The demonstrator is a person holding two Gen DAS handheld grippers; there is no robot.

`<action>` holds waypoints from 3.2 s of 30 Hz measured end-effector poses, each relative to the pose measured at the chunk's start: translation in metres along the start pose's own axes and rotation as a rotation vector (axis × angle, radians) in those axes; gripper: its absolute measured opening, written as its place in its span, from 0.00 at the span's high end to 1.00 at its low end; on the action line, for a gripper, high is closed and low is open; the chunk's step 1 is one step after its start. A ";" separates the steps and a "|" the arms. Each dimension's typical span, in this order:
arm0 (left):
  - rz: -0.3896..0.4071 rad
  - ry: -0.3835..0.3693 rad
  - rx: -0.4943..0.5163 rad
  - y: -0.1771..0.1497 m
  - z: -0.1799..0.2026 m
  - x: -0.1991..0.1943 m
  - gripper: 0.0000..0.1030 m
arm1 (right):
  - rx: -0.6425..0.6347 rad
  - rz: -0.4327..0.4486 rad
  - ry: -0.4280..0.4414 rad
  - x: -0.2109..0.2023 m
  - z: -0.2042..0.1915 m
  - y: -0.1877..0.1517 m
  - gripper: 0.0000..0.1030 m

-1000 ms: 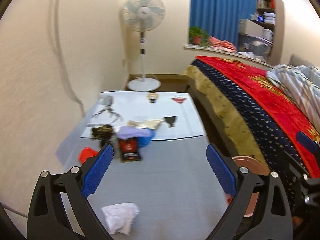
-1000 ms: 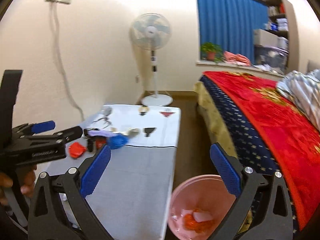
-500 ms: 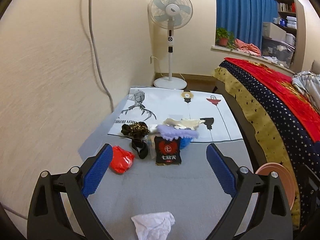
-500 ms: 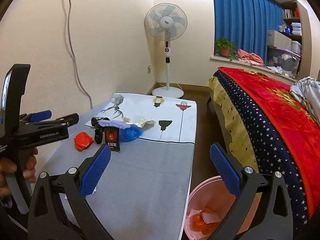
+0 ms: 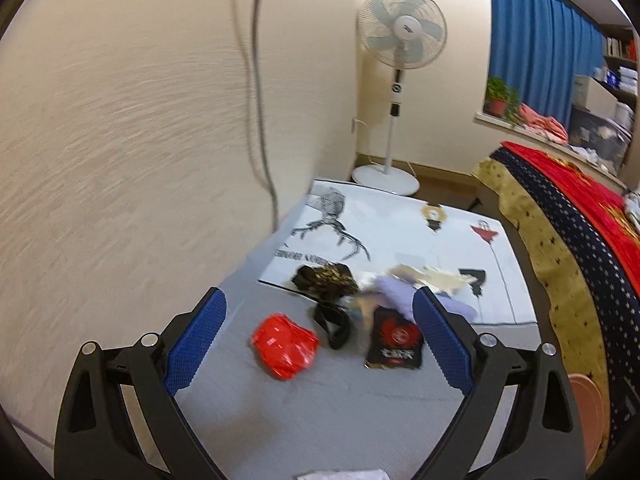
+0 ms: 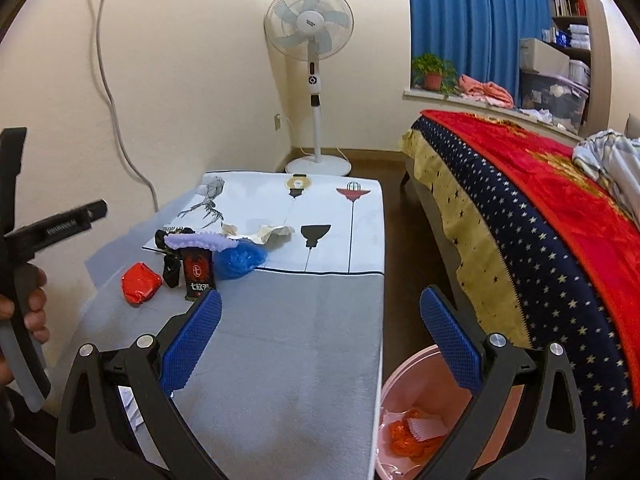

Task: Collect trash
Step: 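Move both tools back toward the items on the table, then grasp the lavender bubble-wrap strip with the right tool, then grasp the blue plastic bag with the left tool while the right tool holds the lavender strip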

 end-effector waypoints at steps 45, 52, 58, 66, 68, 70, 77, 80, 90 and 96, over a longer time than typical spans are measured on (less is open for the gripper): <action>-0.024 0.069 -0.108 0.019 -0.048 0.026 0.11 | -0.074 0.183 0.232 0.075 -0.088 0.035 0.89; -0.008 -0.014 -0.111 0.014 -0.018 0.024 0.11 | -0.086 0.223 0.144 0.001 -0.041 0.063 0.89; -0.003 -0.121 -0.062 0.001 0.045 0.029 0.11 | -0.077 0.187 0.037 -0.045 0.012 0.046 0.89; 0.017 -0.183 0.145 -0.060 0.135 0.059 0.11 | -0.048 0.157 -0.019 -0.044 0.069 0.023 0.89; -0.005 -0.181 0.138 -0.067 0.141 0.070 0.11 | -0.048 0.143 -0.030 -0.041 0.079 0.022 0.89; -0.036 -0.180 0.109 -0.077 0.143 0.086 0.11 | -0.042 0.135 -0.047 -0.039 0.091 0.021 0.89; -0.060 -0.160 0.130 -0.092 0.147 0.119 0.11 | -0.024 0.114 -0.077 -0.034 0.113 0.020 0.88; -0.106 -0.161 0.120 -0.094 0.146 0.130 0.11 | 0.001 0.095 -0.081 -0.032 0.120 0.017 0.88; -0.156 -0.236 0.103 -0.096 0.134 0.133 0.96 | 0.001 0.069 -0.081 -0.025 0.119 0.014 0.88; -0.172 -0.291 0.093 -0.088 0.118 0.103 0.97 | 0.004 0.078 -0.074 -0.030 0.122 0.016 0.88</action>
Point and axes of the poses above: each gripper's, at about its wrist camera, not at the fingertips, and x roughly the way its jaws point, z to its right, y to its top, the point moved 2 cm from there along x, roughly the way its jaws point, and after that the axes turned 3 degrees about z, right-handed, at the moved point
